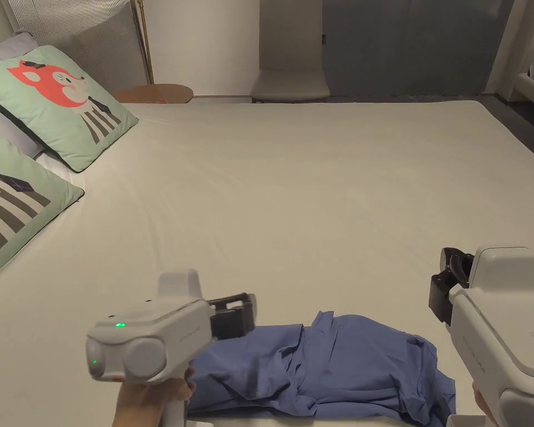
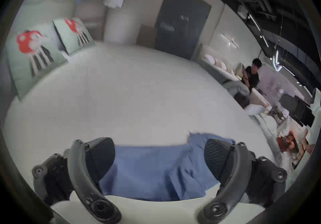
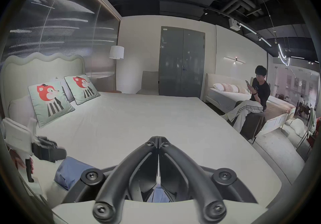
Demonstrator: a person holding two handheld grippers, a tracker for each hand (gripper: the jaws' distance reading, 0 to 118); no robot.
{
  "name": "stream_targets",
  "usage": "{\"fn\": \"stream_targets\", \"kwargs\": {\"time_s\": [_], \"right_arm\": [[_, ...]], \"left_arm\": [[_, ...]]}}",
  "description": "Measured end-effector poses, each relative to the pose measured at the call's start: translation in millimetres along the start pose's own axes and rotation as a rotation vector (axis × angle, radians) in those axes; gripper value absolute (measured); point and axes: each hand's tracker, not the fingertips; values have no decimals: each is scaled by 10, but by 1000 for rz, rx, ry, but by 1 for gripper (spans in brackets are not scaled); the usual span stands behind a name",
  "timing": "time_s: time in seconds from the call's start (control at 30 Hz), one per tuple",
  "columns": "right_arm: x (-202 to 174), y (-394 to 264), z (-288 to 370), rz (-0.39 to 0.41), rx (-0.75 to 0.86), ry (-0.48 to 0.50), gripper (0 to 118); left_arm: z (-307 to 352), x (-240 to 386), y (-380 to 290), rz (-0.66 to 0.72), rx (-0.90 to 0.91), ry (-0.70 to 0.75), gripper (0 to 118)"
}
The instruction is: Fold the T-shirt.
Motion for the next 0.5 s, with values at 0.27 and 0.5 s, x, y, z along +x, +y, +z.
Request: {"fn": "stream_targets", "kwargs": {"time_s": [0.27, 0.5], "right_arm": [[19, -14, 9, -8, -14, 7, 0], [108, -30, -7, -12, -20, 2, 0]], "left_arm": [[-78, -79, -390, -114, -11, 159, 0], [-413, 187, -917, -108, -194, 114, 0]]}}
